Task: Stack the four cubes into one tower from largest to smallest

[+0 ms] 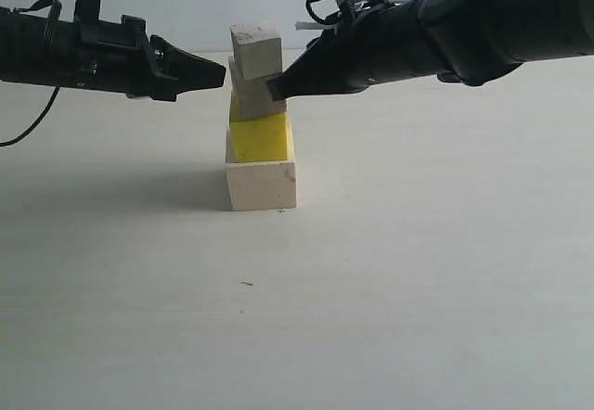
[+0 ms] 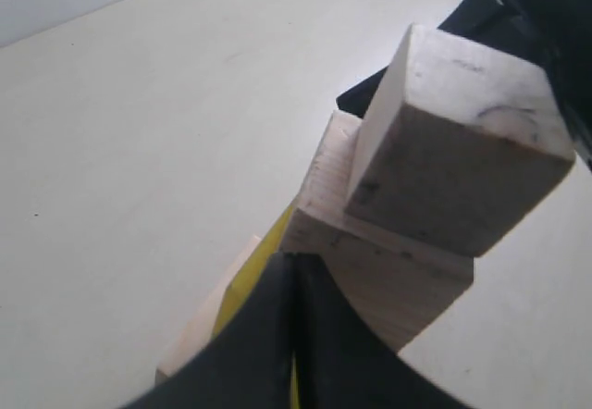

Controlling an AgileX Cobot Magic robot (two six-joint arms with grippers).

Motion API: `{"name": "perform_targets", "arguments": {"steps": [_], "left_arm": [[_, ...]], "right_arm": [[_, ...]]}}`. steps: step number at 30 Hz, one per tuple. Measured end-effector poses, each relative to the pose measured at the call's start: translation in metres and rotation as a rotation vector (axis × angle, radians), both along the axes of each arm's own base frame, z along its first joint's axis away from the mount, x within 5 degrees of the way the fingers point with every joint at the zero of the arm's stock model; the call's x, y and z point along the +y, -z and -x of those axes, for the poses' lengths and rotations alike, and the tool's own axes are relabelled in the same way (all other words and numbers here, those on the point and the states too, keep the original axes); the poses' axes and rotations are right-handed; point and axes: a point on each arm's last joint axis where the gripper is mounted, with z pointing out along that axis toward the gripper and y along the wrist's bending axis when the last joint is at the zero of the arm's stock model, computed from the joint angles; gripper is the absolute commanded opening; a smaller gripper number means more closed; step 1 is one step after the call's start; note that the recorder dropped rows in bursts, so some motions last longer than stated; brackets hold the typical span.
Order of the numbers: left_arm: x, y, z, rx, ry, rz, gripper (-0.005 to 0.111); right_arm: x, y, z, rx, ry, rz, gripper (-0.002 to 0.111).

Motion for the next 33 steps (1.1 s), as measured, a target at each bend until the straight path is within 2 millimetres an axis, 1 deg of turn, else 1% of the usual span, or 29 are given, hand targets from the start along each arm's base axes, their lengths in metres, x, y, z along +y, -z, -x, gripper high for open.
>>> {"name": "perform_targets", "arguments": {"steps": [8,13,21,33], "left_arm": [[0.000,0.001,0.001,-0.002,0.010,-0.012,0.000],[0.000,0.001,0.000,-0.003,0.005,-0.016,0.000],[0.001,0.001,0.000,-0.003,0.004,-0.017,0.000],[0.001,0.001,0.000,-0.003,0.004,-0.018,0.000]], "right_arm": [[0.004,0.003,0.006,0.051,-0.071,0.005,0.000],[0.002,-0.005,0.010,0.046,-0.089,0.015,0.000],[0.003,-0.002,0.016,0.110,-0.126,0.033,0.000],[0.001,-0.013,0.021,0.104,-0.151,0.027,0.000]]}}
